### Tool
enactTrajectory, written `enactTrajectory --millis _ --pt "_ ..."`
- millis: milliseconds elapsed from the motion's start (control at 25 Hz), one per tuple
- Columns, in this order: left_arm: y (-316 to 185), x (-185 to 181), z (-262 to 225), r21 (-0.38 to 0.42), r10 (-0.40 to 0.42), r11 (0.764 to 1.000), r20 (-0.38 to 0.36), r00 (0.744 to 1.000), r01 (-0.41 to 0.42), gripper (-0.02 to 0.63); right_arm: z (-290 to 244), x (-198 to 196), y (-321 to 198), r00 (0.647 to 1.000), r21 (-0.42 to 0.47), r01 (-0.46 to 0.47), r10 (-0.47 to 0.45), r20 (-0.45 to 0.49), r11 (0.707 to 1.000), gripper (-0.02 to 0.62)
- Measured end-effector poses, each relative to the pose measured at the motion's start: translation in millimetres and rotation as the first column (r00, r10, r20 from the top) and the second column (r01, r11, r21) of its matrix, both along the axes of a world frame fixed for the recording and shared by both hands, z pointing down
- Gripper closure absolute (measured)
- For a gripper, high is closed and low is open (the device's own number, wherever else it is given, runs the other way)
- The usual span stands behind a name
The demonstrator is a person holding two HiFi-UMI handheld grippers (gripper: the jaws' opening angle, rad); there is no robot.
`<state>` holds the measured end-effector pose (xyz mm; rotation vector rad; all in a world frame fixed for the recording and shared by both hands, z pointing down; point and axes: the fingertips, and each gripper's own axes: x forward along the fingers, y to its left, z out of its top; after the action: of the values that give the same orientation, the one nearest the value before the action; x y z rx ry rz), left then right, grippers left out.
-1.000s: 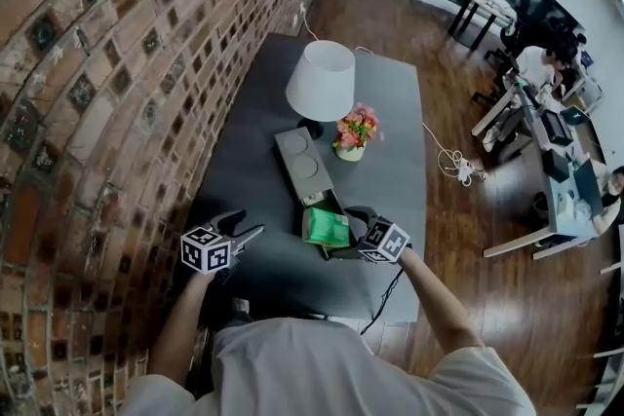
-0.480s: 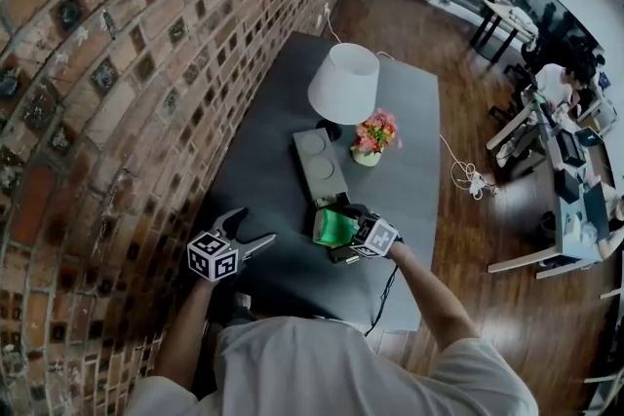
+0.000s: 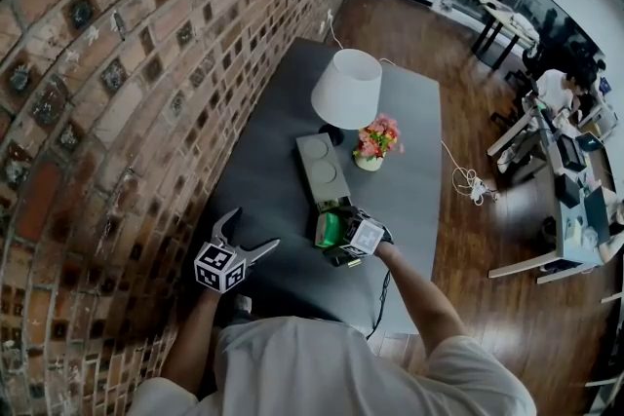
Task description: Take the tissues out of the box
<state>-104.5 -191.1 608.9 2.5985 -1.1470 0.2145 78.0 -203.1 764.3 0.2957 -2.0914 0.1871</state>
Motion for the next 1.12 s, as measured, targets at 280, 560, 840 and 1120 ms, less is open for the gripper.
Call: enactTrajectory --millis 280,560,840,1120 --pt "1 -2 -13 0.063 -0.032 0.997 -0.023 0.999 0.033 0.117 -4 -2 -1 0.996 0.006 -0.080 0.080 0.030 0.997 0.098" --pt "-7 7 -37 0.107 -0.044 0.993 -0.078 0.996 0.052 0.129 -31 12 -22 0.937 0.064 -0.304 0.286 0.202 0.950 0.108" --pt "-19 24 -57 0.133 -0.020 0.990 -0.125 0.992 0.036 0.129 -129 24 -36 0.715 0.102 -0.569 0.430 0.550 0.816 0.110" --pt "-27 56 -94 0.202 0.051 0.979 -0.140 0.989 -0.022 0.129 -222 56 -22 0.513 0.173 -0.758 0.411 0.753 0.629 0.110"
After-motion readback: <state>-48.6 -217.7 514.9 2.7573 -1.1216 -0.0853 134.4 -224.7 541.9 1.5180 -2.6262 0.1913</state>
